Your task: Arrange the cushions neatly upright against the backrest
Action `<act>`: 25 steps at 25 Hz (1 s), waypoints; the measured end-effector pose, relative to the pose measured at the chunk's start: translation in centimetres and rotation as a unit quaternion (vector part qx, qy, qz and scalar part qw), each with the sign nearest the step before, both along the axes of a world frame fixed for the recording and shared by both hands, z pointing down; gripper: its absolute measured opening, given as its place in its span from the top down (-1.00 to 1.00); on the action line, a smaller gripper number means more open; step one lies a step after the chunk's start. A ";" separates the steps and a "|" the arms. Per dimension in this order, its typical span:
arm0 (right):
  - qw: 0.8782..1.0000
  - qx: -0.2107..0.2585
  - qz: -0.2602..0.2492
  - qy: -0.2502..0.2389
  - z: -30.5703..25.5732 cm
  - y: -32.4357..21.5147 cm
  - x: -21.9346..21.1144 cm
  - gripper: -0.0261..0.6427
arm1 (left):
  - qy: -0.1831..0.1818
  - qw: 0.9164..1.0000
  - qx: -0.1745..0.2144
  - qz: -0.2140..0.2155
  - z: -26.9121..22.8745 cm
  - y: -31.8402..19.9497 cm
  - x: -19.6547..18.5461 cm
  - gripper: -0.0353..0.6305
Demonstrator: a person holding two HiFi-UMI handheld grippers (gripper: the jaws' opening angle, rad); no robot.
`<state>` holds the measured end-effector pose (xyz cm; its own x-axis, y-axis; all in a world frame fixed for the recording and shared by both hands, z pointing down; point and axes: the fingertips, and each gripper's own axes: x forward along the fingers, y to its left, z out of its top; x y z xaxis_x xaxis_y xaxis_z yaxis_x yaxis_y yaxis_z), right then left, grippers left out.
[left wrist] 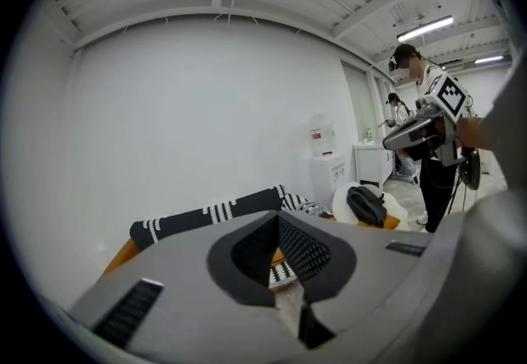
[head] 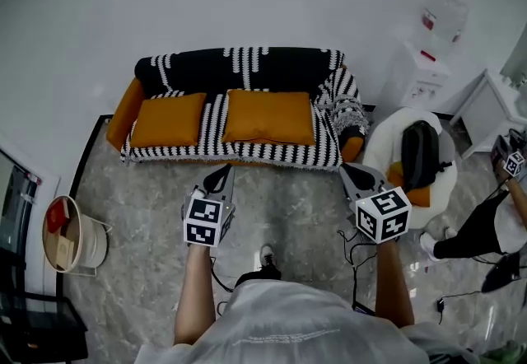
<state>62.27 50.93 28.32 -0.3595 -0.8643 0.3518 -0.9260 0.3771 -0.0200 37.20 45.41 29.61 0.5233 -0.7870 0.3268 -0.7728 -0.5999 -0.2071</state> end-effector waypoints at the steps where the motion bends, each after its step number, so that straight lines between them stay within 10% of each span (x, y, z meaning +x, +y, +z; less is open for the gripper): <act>1: 1.000 0.000 0.000 -0.001 0.0 -1.3 -0.3 0.92 | 0.001 1.000 0.000 0.002 0.0 -1.4 -0.2 0.86; 25: 0.997 -0.065 0.050 0.014 5.3 -20.6 -2.2 0.92 | -0.026 0.998 -0.053 0.010 5.8 -21.4 -5.1 0.86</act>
